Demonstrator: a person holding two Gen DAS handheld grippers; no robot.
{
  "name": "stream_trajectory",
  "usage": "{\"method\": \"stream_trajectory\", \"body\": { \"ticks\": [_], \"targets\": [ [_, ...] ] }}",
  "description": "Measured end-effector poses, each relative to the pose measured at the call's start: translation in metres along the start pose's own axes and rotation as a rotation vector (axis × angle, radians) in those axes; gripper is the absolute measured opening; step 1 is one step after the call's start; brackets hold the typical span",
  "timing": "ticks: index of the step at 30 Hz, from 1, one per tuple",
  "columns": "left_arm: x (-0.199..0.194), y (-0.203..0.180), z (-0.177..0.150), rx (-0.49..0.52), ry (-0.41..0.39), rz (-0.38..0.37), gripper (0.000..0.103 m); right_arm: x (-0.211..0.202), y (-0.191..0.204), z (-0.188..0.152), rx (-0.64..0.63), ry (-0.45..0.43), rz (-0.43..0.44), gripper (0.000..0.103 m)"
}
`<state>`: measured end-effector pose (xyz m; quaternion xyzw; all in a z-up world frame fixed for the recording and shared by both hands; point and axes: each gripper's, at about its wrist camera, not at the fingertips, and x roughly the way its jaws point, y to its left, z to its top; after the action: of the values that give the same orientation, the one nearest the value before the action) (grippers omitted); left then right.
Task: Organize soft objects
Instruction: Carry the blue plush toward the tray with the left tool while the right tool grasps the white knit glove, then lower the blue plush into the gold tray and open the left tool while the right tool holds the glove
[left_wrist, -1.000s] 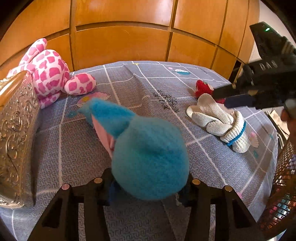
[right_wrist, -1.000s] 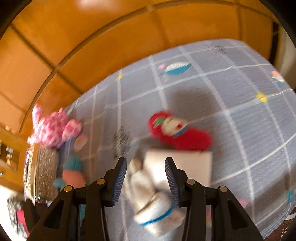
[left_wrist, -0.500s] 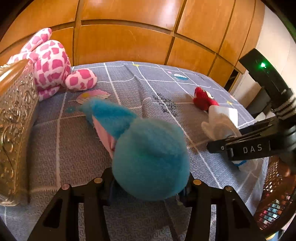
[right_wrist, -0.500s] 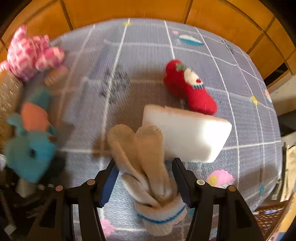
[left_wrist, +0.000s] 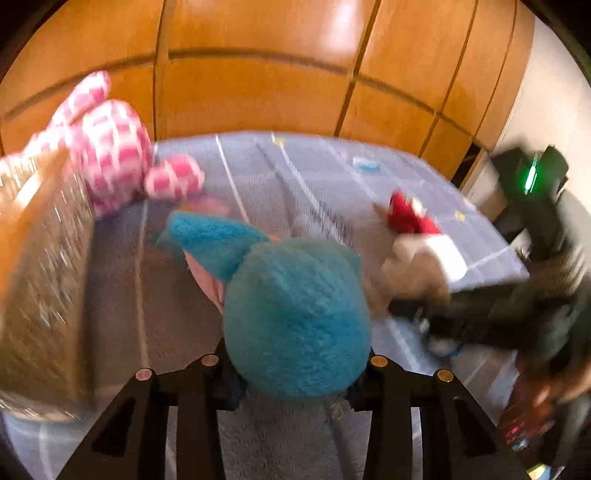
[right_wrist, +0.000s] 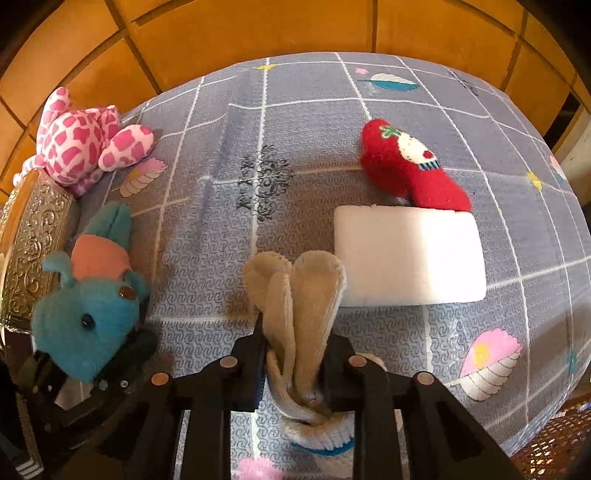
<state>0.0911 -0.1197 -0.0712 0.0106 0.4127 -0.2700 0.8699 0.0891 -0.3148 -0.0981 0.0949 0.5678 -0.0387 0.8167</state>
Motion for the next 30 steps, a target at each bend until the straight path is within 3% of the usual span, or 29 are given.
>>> {"method": "stream_trajectory", "body": {
  "ticks": [5,8,12,15,21,25,30],
  "targets": [
    [-0.035,0.008,0.055,-0.021,-0.071,0.023,0.040,0.001,0.009,-0.002,-0.054,-0.015,-0.035,0.027],
    [-0.055,0.031,0.088,-0.086,-0.100,0.045,0.040,0.002,0.009,-0.001,-0.056,-0.019,-0.032,0.027],
    [-0.084,0.076,0.117,-0.164,-0.162,0.140,0.040,0.002,0.011,0.000,-0.067,-0.025,-0.040,0.027],
    [-0.105,0.122,0.121,-0.245,-0.190,0.227,0.041,0.003,0.013,0.000,-0.076,-0.029,-0.046,0.027],
    [-0.154,0.197,0.091,-0.376,-0.229,0.383,0.041,0.003,0.019,-0.003,-0.099,-0.038,-0.059,0.027],
    [-0.183,0.213,0.050,-0.389,-0.238,0.445,0.041,0.002,0.024,-0.005,-0.124,-0.039,-0.070,0.027],
    [-0.217,0.219,-0.014,-0.428,-0.216,0.456,0.041,0.003,0.026,-0.004,-0.138,-0.038,-0.077,0.027]
  ]
}}
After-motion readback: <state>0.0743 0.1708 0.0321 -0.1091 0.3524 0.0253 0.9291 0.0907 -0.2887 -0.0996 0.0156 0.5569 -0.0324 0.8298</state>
